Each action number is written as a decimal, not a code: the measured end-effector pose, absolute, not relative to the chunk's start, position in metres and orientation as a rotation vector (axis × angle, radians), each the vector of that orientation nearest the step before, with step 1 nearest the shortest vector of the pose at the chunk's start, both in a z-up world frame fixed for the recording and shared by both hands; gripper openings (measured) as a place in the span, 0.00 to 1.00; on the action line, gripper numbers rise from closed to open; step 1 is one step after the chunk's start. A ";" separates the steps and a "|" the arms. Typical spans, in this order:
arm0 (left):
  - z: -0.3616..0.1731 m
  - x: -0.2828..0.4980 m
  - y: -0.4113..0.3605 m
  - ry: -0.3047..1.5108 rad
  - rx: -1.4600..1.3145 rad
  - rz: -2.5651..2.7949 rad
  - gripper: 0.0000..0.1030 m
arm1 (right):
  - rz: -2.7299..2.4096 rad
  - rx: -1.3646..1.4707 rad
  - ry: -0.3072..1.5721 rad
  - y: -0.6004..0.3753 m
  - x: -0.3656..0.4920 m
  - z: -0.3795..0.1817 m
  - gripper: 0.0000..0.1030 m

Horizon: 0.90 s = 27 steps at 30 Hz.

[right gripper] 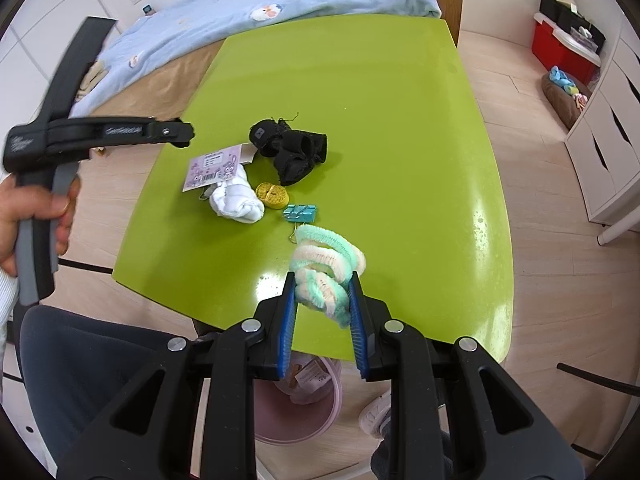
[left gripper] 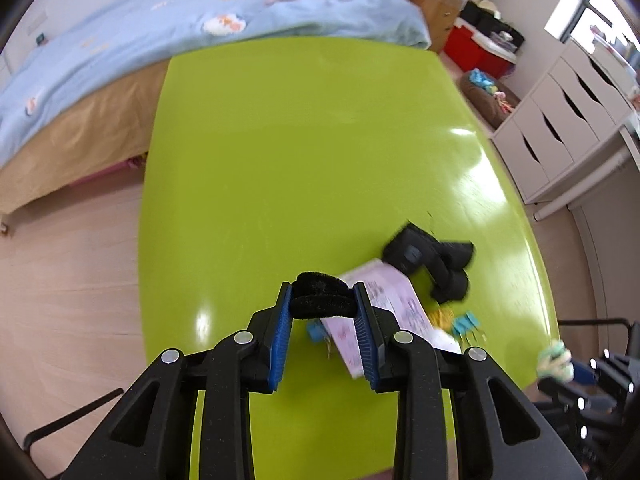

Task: Collect trash
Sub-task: 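Grasp the black hair tie with the left tool while the right holds the hair tie, then move both tools over the wastebasket and open them to drop the items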

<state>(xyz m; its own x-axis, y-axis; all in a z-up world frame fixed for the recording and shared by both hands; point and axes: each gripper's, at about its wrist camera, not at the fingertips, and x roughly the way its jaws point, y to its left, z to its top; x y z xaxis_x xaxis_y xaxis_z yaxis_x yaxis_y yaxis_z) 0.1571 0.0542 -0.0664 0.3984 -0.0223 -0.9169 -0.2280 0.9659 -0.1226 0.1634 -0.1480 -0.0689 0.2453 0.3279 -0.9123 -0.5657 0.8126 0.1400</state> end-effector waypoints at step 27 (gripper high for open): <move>-0.033 -0.020 -0.038 0.983 -0.173 0.005 0.29 | 0.742 -0.318 1.100 -0.158 0.061 -0.034 0.24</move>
<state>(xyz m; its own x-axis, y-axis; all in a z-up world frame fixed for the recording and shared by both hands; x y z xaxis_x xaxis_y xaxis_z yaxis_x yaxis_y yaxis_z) -0.0202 -0.0381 -0.0327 0.5555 -0.0740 -0.8282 -0.0827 0.9862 -0.1436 0.0612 -0.1581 -0.0336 0.2480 0.3832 -0.8898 -0.6817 0.7216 0.1207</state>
